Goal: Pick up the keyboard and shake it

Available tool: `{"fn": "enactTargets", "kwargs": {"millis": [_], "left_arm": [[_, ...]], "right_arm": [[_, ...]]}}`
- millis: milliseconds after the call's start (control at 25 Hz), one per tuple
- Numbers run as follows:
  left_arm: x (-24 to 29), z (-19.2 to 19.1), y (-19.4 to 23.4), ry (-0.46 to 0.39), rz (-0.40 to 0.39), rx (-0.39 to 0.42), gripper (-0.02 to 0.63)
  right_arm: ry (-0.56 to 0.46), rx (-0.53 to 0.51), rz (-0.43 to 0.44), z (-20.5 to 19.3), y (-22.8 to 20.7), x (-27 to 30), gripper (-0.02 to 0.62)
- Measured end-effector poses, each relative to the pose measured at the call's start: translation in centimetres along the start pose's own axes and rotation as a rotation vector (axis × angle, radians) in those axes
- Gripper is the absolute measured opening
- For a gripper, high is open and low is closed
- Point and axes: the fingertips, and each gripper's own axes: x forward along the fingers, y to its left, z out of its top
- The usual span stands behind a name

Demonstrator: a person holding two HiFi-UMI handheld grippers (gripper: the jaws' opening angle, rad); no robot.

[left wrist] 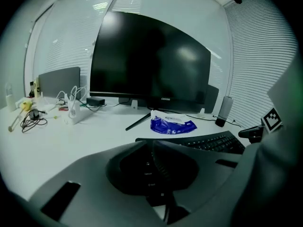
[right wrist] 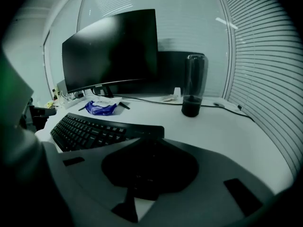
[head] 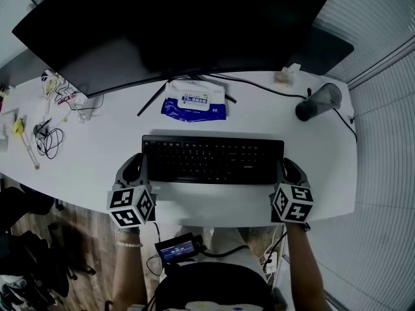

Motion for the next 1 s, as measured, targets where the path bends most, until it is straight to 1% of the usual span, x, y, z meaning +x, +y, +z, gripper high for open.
{"fn": "enactTargets", "kwargs": {"millis": [40,200,320,440,680,920,1000], "left_arm": [[-0.3,0.7,-0.5,-0.018,-0.012,0.015,0.047],[-1.9,3.3,-3.2,-0.089,-0.072,0.069,0.028],[-3.2,5.1,-5.2,-0.132,-0.108,0.109,0.021],[-4.6,6.6,-7.0,-0.173,-0.142,0.152,0.018],[-7.4,9.0,-10.4,-0.254,-0.209,0.262,0.017],[-9.8,11.0,-12.9,-0.304,-0.256,0.316,0.017],[-10.5,11.6,-13.6,-0.32,-0.264,0.315,0.017]], "right_arm": [[-0.021,-0.007,0.004,0.5,0.3,-0.5,0.075],[-0.093,-0.043,0.063,2.5,2.4,-2.6,0.054],[-0.146,-0.08,0.11,4.1,4.4,-4.4,0.052],[-0.207,-0.077,0.148,5.8,6.0,-6.1,0.051],[-0.321,-0.124,0.196,9.2,8.4,-9.8,0.048],[-0.411,-0.154,0.217,11.9,9.7,-13.2,0.046],[-0.428,-0.158,0.23,12.6,10.1,-14.2,0.046]]}}
